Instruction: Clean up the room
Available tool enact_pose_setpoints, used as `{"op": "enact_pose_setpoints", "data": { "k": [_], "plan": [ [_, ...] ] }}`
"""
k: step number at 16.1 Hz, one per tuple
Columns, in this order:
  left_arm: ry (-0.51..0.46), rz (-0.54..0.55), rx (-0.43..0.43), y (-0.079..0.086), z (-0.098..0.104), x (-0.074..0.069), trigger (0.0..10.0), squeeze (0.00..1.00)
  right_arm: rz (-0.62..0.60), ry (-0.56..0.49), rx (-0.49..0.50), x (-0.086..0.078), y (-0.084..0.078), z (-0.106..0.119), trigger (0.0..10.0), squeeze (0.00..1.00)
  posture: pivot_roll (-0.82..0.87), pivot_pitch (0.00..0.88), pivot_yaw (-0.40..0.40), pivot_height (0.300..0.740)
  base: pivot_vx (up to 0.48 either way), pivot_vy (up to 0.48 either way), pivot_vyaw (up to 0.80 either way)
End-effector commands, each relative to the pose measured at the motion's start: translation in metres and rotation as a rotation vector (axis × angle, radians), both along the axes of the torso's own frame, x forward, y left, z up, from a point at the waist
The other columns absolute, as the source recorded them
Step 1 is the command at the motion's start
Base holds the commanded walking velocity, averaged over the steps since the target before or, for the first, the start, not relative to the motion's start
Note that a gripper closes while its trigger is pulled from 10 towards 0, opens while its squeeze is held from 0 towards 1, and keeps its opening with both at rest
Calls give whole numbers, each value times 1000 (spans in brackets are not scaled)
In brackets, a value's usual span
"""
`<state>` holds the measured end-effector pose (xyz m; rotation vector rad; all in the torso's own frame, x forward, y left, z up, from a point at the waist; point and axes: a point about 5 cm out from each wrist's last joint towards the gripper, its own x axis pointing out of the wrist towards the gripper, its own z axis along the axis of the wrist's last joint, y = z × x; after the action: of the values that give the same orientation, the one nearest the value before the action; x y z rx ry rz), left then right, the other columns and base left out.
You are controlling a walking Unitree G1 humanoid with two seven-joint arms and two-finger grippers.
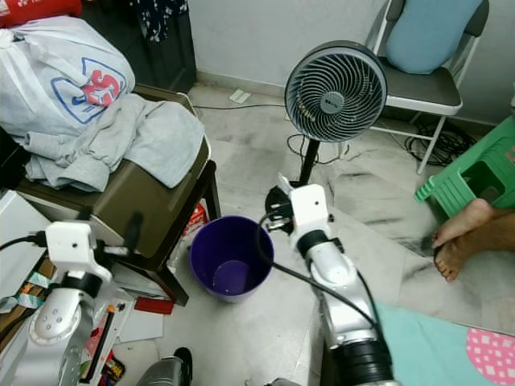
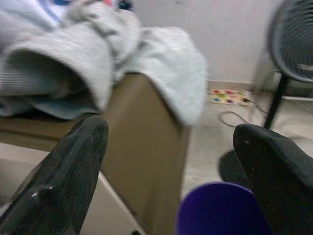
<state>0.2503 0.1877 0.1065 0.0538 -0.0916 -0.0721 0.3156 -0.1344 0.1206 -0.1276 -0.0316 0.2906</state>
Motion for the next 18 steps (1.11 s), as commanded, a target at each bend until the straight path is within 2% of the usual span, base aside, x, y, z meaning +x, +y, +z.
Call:
{"op": "enact_pose_setpoints", "data": {
  "k": [1, 2, 4, 7, 10, 12, 14, 18],
  "plan": [
    [2, -36, 4, -2, 2, -3, 10000, 0, -31, 23, -1, 1, -8, -3, 10000, 0, 87, 210, -68, 740, 0, 0, 0],
    [-5, -109, -21, -3, 5, -9, 10000, 0, -36, 31, -19, 0, -15, -5, 10000, 0, 85, 215, -69, 740, 0, 0, 0],
    [-5, -138, -5, -3, 6, -12, 10000, 0, -31, 39, -35, -2, -15, -8, 10000, 0, 90, 213, -75, 740, 0, 0, 0],
    [-8, -158, 31, -1, 8, -18, 10000, 0, -44, 119, -98, -2, -22, -27, 10000, 0, 120, 204, -94, 740, 0, 0, 0],
    [-2, -162, 36, 0, 16, -29, 10000, 0, 34, 177, -124, -2, -14, -35, 10000, 0, 161, 260, -78, 740, 0, 0, 0],
    [25, -198, 51, 0, 16, -42, 10000, 0, 9, 210, -137, -6, -16, -46, 10000, 0, 170, 282, -61, 740, 0, 0, 0],
    [57, -247, 20, -4, 14, -48, 10000, 0, -14, 225, -109, -10, -17, -47, 10000, 0, 159, 292, -49, 740, 0, 0, 0],
    [75, -329, 2, -21, 14, -43, 10000, 0, 31, 220, -94, -14, -2, -41, 10000, 0, 127, 333, -18, 740, 0, 0, 0]
  ]
}}
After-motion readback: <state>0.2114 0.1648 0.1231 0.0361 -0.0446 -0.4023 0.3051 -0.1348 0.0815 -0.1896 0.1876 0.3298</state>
